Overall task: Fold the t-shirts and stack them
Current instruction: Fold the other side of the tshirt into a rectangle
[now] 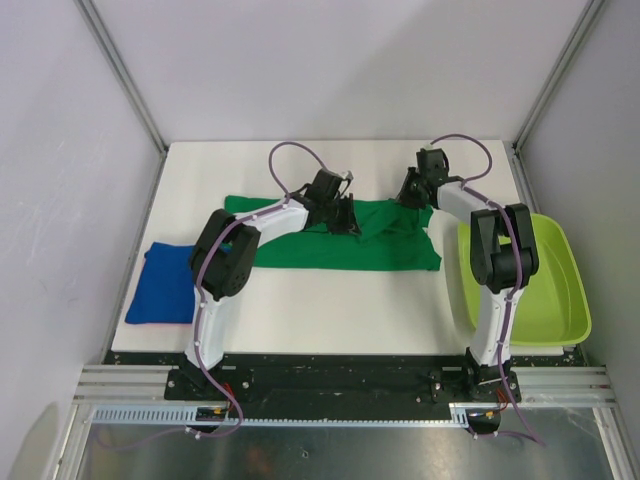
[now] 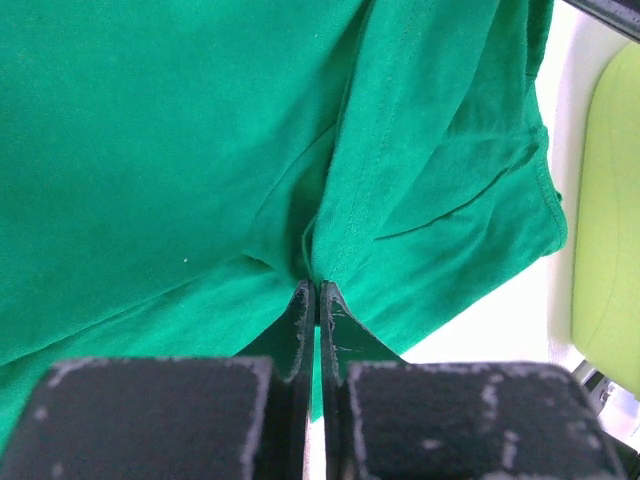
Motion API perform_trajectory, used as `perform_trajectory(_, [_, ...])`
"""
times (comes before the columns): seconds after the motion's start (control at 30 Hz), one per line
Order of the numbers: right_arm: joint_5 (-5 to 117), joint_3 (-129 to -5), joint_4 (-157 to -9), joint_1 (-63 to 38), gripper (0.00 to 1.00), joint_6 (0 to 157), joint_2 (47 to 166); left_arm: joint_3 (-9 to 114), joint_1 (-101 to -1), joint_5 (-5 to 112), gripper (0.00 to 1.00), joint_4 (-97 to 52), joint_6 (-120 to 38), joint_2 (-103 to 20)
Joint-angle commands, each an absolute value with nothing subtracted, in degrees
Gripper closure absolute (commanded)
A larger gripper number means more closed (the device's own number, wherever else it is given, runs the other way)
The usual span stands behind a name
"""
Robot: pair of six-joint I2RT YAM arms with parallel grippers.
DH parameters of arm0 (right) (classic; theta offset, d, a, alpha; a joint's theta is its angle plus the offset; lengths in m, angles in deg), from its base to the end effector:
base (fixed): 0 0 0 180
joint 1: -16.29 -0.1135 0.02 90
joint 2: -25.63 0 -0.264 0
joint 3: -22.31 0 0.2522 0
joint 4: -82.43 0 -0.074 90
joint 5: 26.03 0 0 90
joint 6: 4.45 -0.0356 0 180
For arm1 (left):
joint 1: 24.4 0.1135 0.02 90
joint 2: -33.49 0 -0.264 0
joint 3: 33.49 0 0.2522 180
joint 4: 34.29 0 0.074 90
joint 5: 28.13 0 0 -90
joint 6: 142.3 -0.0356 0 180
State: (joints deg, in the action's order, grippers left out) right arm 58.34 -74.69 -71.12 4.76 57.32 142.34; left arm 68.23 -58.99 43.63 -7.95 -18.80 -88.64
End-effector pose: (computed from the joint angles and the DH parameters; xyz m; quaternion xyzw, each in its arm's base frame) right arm 0.4421 0.0937 0.1853 0.1164 0.9194 0.1696 0.3351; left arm 0.3811 -0.2764 0.1706 0.0671 0.9173 -0.3258 0.2190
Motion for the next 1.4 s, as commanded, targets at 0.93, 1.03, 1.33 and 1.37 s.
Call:
perform_trajectory(0.93, [68.6, -56.3, -63.7, -2.9, 1.00, 50.8, 121.6, 72.7, -52.9, 37.0, 1.00, -1.8, -30.6, -86.2])
perform_trajectory(1.03, [70.3, -55.0, -63.3, -3.9, 1.00, 50.3, 120.6, 72.9, -52.9, 35.5, 1.00, -0.8, -31.8, -87.3])
perform_trajectory(1.33, [73.7, -52.1, -62.4, -5.3, 1.00, 49.9, 119.8, 72.4, -53.0, 34.8, 0.99, 1.5, -34.2, -88.8])
perform_trajectory(1.37, [74.0, -51.8, -62.3, -5.5, 1.00, 49.9, 119.6, 72.3, -53.0, 34.8, 0.99, 1.7, -34.4, -88.8])
